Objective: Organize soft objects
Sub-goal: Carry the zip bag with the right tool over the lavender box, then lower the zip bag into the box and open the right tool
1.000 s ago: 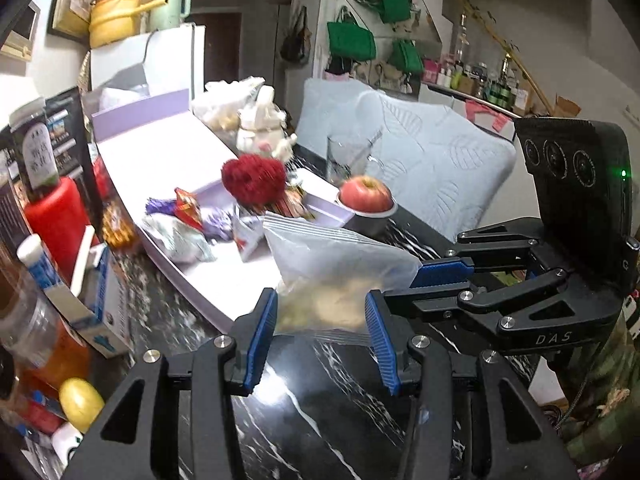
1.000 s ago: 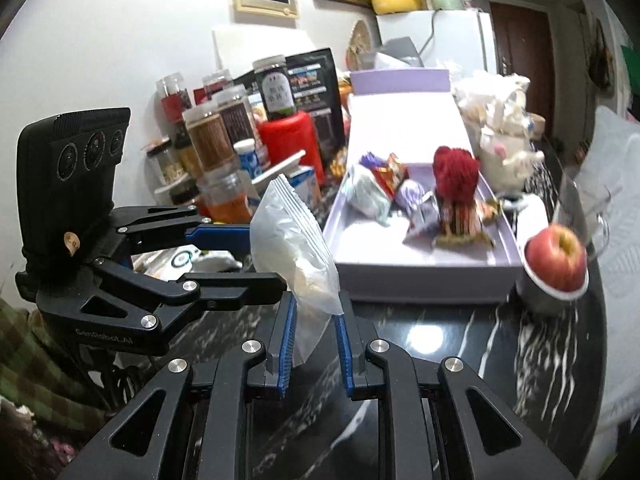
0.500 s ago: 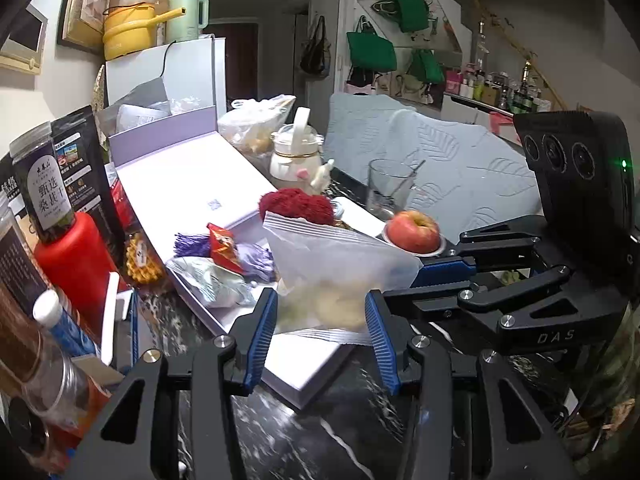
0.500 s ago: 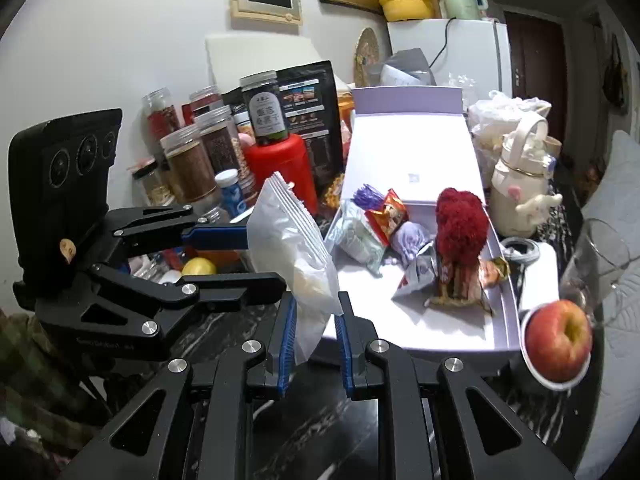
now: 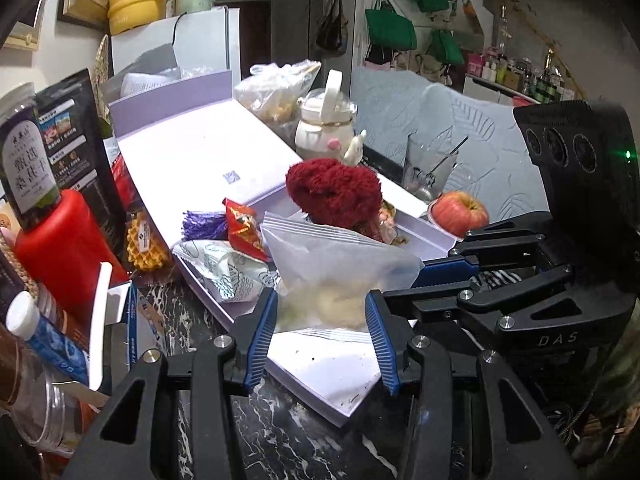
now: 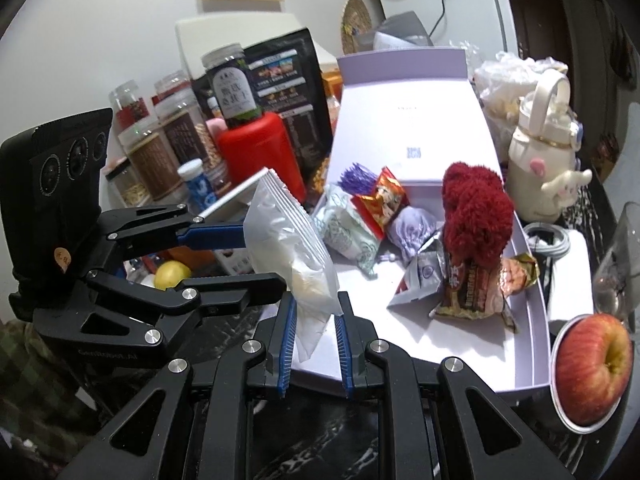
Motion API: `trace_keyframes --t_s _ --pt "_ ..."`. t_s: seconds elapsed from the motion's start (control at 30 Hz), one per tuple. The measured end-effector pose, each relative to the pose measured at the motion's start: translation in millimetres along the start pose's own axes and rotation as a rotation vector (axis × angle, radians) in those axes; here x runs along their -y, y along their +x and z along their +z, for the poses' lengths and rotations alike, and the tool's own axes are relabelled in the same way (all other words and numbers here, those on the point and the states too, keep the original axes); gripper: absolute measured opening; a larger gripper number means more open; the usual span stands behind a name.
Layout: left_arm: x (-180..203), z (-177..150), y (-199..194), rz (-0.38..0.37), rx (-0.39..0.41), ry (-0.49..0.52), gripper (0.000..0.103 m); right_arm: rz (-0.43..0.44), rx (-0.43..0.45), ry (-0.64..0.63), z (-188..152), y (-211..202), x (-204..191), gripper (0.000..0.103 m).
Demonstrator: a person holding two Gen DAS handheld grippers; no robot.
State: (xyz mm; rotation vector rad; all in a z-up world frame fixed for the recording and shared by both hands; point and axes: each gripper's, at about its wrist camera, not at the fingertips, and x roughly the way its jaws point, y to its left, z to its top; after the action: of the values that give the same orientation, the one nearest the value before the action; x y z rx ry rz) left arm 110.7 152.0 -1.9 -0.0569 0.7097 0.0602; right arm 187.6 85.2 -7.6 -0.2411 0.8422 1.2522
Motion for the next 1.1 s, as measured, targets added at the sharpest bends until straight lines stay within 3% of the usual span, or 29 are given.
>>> trace_keyframes --t_s 0.6,1.1 --pt "-12.4 -8.1 52.6 0.026 -0.104 0.004 0.045 0.014 -0.108 0.06 -9.3 47.1 32.2 0.019" --pt "-24.8 -6.6 85.3 0.084 -0.145 -0.007 0.045 -0.038 -0.189 0.098 -1.6 81.2 54.4 0.019"
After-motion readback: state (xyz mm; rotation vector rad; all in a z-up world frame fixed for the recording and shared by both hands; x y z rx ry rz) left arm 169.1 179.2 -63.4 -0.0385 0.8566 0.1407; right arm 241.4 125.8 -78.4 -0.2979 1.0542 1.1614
